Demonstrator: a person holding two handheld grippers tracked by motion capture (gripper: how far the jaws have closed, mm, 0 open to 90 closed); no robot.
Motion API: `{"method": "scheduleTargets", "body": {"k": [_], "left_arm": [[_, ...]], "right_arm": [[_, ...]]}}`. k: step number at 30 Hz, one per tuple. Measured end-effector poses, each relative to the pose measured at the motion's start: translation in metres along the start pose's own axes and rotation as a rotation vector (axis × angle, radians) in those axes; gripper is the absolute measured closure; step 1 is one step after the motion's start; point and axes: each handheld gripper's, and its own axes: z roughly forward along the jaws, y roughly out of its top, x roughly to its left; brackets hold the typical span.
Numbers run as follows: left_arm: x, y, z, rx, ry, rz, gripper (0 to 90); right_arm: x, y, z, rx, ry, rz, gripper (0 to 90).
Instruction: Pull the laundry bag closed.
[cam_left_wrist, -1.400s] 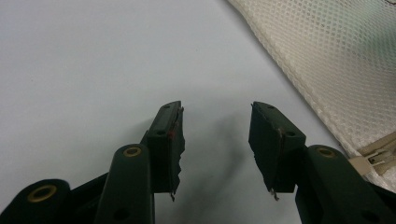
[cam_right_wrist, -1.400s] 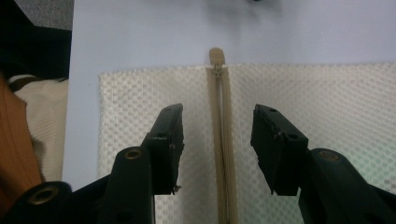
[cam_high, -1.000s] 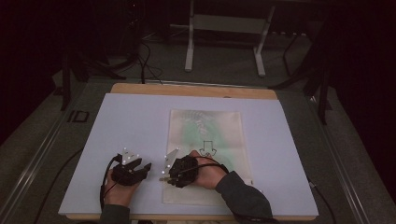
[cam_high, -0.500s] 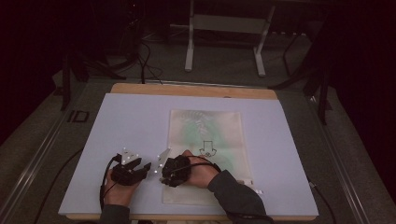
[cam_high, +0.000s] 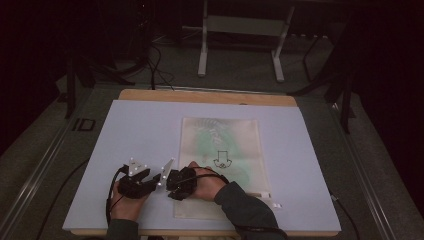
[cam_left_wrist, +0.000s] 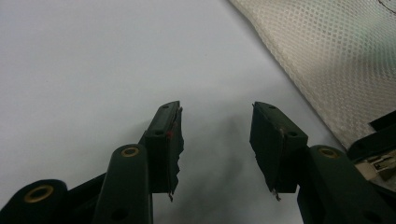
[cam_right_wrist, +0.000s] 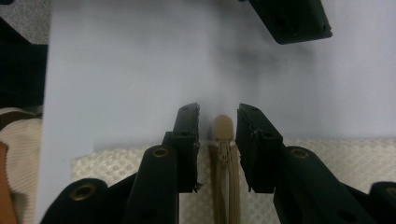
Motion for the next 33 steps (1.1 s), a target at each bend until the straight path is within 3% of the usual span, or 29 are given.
{"method": "scheduleTargets", "body": {"k": [8,11,17,26,33], "left_arm": [[0.001,0.0,0.0,-0.004,-0.002,-0.007,52.6],[0.001,0.0,0.0,-0.003,-0.003,-0.006,52.6],[0.001,-0.001,0.0,-0.002,-0.002,-0.007,52.6],[0.001,-0.001,0.0,0.0,-0.002,-0.009,52.6],[0.0,-0.001,0.001,0.003,-0.002,-0.005,52.6]], "right_arm": [[-0.004,0.005,0.007,0.032,-0.018,0.02,70.9],[-0.006,0.004,0.007,0.034,-0.007,0.034,76.3],[-0.004,0.006,0.006,0.042,-0.005,0.004,80.4],[-0.003,0.002,-0.013,-0.017,-0.007,-0.001,80.6],[-0.004,-0.017,-0.024,-0.013,0.012,0.009,80.6]]}}
